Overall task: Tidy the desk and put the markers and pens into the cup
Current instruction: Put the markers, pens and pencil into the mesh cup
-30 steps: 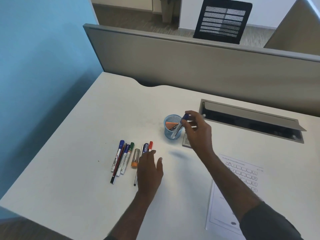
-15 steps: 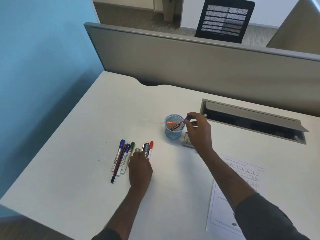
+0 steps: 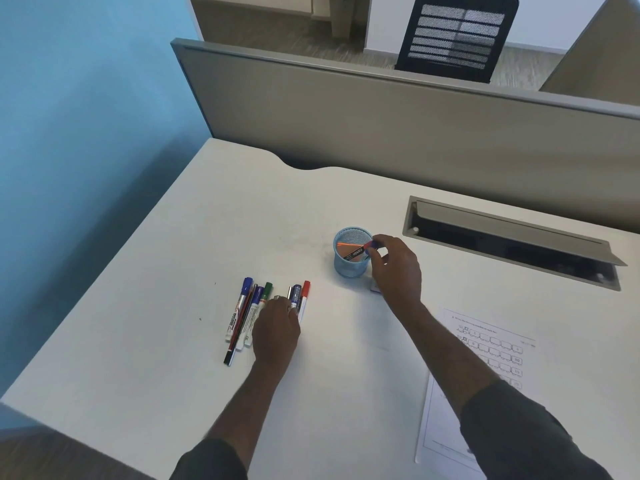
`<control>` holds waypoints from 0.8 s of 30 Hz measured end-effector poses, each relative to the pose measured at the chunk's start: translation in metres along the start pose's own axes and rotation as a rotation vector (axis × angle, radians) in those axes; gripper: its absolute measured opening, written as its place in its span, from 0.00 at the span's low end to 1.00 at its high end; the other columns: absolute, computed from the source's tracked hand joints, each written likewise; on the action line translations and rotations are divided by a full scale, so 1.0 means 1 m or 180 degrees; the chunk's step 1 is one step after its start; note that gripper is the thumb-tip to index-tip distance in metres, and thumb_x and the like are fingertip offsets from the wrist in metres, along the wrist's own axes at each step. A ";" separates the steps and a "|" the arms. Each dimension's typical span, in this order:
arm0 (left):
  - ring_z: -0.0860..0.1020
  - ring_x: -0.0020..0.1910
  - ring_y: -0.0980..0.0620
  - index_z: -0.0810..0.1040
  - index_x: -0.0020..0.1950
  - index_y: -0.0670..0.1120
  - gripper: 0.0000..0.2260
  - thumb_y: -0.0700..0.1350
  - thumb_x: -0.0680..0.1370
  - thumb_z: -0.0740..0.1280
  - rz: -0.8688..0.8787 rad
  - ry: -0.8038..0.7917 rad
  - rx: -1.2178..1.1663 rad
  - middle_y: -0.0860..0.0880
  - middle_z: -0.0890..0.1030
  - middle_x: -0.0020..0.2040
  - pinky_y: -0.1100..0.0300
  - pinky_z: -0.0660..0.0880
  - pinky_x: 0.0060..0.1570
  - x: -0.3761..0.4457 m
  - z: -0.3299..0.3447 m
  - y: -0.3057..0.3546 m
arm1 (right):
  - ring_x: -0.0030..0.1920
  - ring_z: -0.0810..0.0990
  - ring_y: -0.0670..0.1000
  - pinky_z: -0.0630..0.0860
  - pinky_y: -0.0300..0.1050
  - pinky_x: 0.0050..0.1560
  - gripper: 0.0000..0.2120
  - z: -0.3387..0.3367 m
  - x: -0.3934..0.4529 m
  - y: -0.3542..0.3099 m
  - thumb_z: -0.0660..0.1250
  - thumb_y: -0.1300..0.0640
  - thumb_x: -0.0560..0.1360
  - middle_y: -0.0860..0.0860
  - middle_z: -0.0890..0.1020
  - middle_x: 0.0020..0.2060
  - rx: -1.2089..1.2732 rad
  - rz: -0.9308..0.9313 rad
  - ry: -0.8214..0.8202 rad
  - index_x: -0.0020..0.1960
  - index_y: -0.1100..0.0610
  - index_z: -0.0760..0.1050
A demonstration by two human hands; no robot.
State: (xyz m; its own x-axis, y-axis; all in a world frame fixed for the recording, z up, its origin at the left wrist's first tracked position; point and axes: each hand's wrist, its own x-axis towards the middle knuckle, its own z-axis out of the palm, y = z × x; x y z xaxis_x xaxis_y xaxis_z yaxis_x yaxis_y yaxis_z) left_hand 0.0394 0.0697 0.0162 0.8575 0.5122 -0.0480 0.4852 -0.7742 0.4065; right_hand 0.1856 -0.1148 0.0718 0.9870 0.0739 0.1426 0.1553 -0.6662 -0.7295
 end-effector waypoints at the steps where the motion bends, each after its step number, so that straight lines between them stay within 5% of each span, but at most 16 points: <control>1: 0.80 0.47 0.44 0.79 0.52 0.42 0.07 0.44 0.81 0.64 -0.0024 -0.0018 0.0032 0.45 0.81 0.46 0.51 0.76 0.43 0.002 0.000 0.000 | 0.43 0.80 0.48 0.77 0.48 0.45 0.10 0.000 -0.001 0.000 0.69 0.53 0.77 0.42 0.81 0.52 -0.0009 -0.0004 0.0019 0.58 0.50 0.78; 5: 0.81 0.46 0.46 0.78 0.52 0.44 0.09 0.47 0.82 0.61 -0.0154 -0.0118 0.0130 0.47 0.81 0.46 0.53 0.77 0.42 0.005 -0.002 0.002 | 0.49 0.78 0.49 0.78 0.48 0.40 0.18 0.002 -0.009 -0.002 0.71 0.50 0.75 0.46 0.74 0.58 -0.0125 -0.0163 0.0312 0.63 0.50 0.73; 9: 0.81 0.47 0.47 0.77 0.52 0.45 0.09 0.48 0.82 0.60 -0.0238 -0.0256 0.0245 0.47 0.82 0.47 0.53 0.77 0.43 0.007 -0.001 0.002 | 0.43 0.75 0.50 0.69 0.39 0.39 0.10 0.018 -0.036 -0.010 0.70 0.51 0.76 0.50 0.76 0.44 -0.0170 -0.0832 0.0619 0.51 0.56 0.73; 13: 0.82 0.50 0.46 0.78 0.53 0.45 0.11 0.51 0.81 0.62 -0.0306 -0.0380 0.0281 0.47 0.83 0.49 0.53 0.77 0.46 0.008 0.000 0.004 | 0.39 0.76 0.45 0.71 0.41 0.38 0.08 0.053 -0.071 -0.019 0.70 0.48 0.76 0.47 0.79 0.39 -0.0136 -0.0306 -0.0192 0.51 0.52 0.77; 17: 0.82 0.51 0.45 0.77 0.53 0.45 0.12 0.52 0.81 0.63 -0.0370 -0.0446 0.0309 0.46 0.83 0.50 0.55 0.75 0.44 0.009 0.002 0.007 | 0.54 0.80 0.52 0.75 0.45 0.53 0.13 0.086 -0.076 -0.025 0.66 0.47 0.77 0.50 0.83 0.51 -0.0344 0.0626 -0.1307 0.57 0.53 0.79; 24: 0.82 0.51 0.46 0.78 0.53 0.45 0.15 0.55 0.82 0.61 -0.0357 -0.0394 0.0348 0.47 0.83 0.50 0.54 0.75 0.44 0.012 -0.001 0.013 | 0.57 0.79 0.56 0.74 0.46 0.53 0.17 0.102 -0.072 -0.035 0.65 0.47 0.77 0.55 0.81 0.55 -0.0703 0.0957 -0.1517 0.59 0.58 0.76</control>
State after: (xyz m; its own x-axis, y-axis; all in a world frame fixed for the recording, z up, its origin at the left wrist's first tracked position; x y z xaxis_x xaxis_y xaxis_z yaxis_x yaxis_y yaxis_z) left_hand 0.0561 0.0665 0.0218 0.8083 0.5530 -0.2019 0.5887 -0.7541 0.2912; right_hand 0.1129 -0.0208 0.0190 0.9039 0.1487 -0.4009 -0.0953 -0.8440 -0.5279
